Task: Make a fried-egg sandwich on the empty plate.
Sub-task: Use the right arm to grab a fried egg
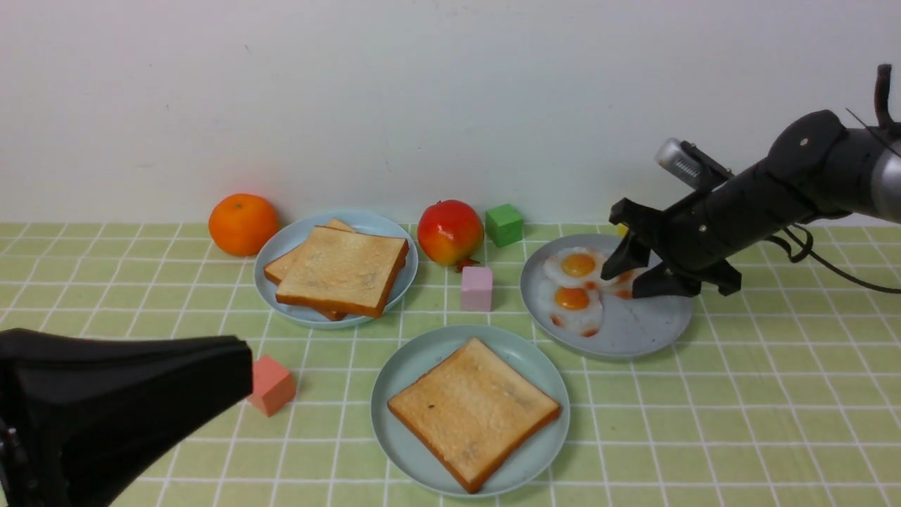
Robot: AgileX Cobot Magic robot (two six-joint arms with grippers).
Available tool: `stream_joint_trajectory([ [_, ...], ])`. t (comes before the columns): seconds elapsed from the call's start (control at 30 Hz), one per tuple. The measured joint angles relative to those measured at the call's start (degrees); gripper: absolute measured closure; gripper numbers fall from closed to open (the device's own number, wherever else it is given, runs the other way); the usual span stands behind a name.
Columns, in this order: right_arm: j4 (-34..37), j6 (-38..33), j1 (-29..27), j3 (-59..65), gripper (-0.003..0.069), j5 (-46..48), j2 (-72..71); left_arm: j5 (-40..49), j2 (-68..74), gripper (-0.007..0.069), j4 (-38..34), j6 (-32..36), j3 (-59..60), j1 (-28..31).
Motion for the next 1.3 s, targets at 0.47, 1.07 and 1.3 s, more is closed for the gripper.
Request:
stream_joint_trajectory([
  [0.47,2.6,-0.3,0.0,-3.36,0.0298,-1.5,4.89,-0.33,0.0,0.0638,0.0,0.0,0.0,0.0],
  [1.07,3.72,-1.79,0.0,-3.36,0.0298,-5.28,4.93,-0.38,0.0,0.0638,0.0,0.0,0.0,0.0],
  [1.3,4.65,-1.8,0.0,-3.75,0.0298,-5.28,5.96,-0.44,0.0,0.0638,0.0,0.0,0.0,0.0],
])
